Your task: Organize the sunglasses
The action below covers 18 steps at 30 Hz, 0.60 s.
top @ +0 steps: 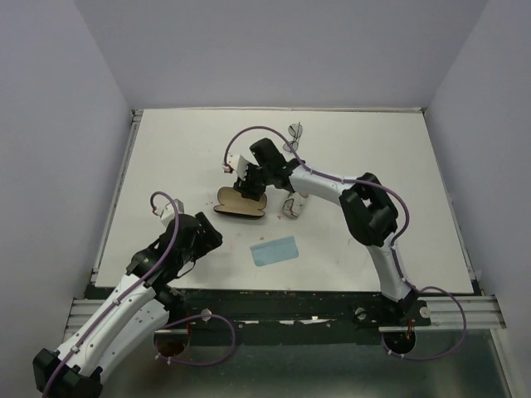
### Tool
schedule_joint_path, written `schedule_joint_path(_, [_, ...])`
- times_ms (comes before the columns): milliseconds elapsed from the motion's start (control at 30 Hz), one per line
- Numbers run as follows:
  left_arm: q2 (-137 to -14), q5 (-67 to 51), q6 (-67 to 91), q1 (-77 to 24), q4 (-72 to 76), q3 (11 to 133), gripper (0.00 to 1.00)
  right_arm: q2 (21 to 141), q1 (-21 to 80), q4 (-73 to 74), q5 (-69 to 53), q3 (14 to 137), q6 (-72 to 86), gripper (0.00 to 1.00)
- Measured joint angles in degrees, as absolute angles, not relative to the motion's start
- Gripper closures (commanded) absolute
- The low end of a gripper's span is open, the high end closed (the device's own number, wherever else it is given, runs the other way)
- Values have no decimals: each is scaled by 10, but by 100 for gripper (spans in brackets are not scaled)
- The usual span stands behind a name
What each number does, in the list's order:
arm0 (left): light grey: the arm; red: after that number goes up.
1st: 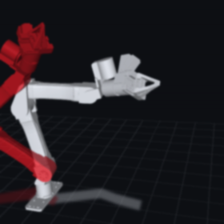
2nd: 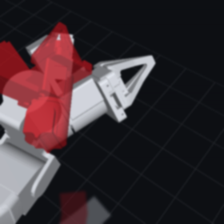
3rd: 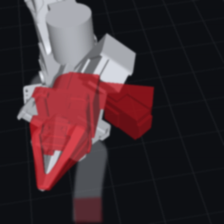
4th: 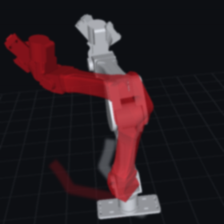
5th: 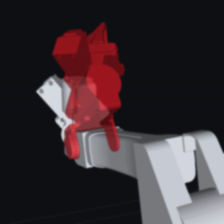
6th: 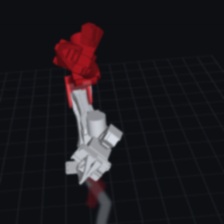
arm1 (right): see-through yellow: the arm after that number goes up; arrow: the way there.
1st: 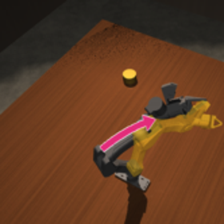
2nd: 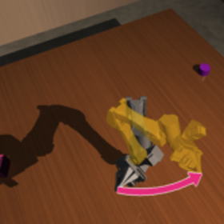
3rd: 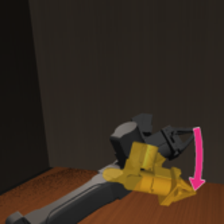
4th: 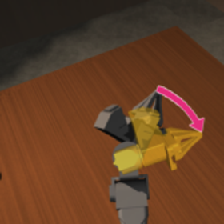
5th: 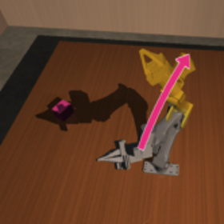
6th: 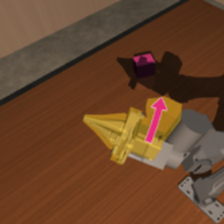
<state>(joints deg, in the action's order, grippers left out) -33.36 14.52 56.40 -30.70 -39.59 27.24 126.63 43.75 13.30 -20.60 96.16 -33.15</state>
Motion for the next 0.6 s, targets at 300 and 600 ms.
schedule_joint_path(300, [-333, 122, 571, -307, -373, 255, 1, 1077, 437, 22, -62, 802, -175, 28])
schedule_joint_path(600, [-413, 16, 575, -309, -233, 193, 16, 811, 433, 45, 92, 589, 207, 31])
